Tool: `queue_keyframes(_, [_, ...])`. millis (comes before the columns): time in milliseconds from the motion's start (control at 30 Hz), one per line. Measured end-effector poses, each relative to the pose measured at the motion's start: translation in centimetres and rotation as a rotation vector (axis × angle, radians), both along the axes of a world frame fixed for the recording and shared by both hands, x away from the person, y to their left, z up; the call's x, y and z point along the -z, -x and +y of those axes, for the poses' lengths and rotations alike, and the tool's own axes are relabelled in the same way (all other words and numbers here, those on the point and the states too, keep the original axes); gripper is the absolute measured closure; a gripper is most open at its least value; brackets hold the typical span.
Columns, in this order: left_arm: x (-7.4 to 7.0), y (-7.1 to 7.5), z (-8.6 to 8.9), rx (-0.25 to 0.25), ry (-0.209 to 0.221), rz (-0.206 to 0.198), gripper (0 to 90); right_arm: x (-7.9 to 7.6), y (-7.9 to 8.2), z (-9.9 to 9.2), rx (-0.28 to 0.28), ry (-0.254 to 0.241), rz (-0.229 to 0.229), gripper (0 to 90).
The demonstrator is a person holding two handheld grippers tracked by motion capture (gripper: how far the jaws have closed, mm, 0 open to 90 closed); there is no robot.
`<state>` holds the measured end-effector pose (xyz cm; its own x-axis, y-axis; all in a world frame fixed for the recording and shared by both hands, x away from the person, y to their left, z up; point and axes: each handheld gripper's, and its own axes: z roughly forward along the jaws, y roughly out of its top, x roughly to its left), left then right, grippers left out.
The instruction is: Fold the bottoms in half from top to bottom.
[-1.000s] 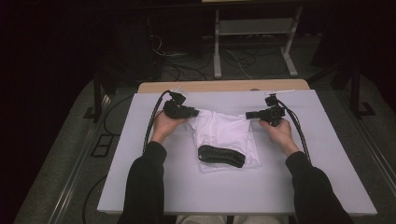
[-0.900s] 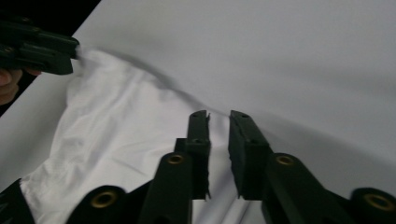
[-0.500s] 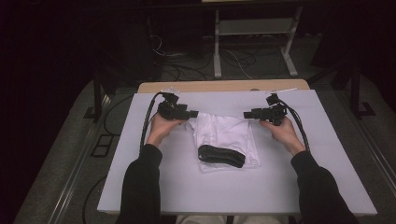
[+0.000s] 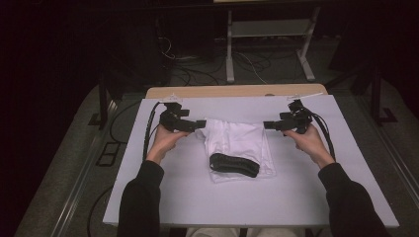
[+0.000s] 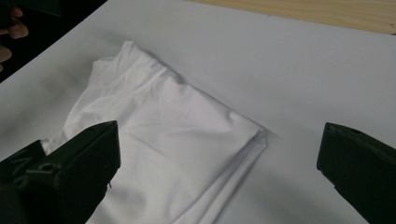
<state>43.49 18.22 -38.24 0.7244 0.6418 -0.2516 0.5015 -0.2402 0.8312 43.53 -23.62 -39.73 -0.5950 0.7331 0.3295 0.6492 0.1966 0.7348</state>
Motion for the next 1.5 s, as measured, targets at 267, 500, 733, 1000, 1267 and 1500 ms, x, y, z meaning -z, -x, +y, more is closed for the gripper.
queue_keyframes(267, [-0.2,1.9,1.3,-0.024,0.001,-0.029,0.0,-0.3,2.1,-1.1,-0.014,0.040,-0.029,0.0])
queue_keyframes(500, [-0.5,3.5,2.3,-0.039,0.003,-0.056,0.0,-0.6,3.9,-2.1,-0.024,0.060,-0.058,0.0])
queue_keyframes(733, [-0.6,4.8,2.9,-0.040,0.004,-0.070,0.0,-0.4,5.3,-3.3,-0.014,0.070,-0.059,0.0])
queue_keyframes(1000, [-0.6,6.4,3.3,-0.041,0.001,-0.087,0.0,-0.3,7.0,-4.7,0.002,0.049,-0.082,0.0])
queue_keyframes(1267, [-0.3,8.4,4.1,-0.048,0.021,-0.103,0.0,-0.1,9.2,-5.8,0.013,0.037,-0.102,0.0])
queue_keyframes(1500, [0.3,10.0,4.9,-0.051,0.037,-0.104,0.0,0.3,10.9,-6.7,0.021,0.039,-0.115,0.0])
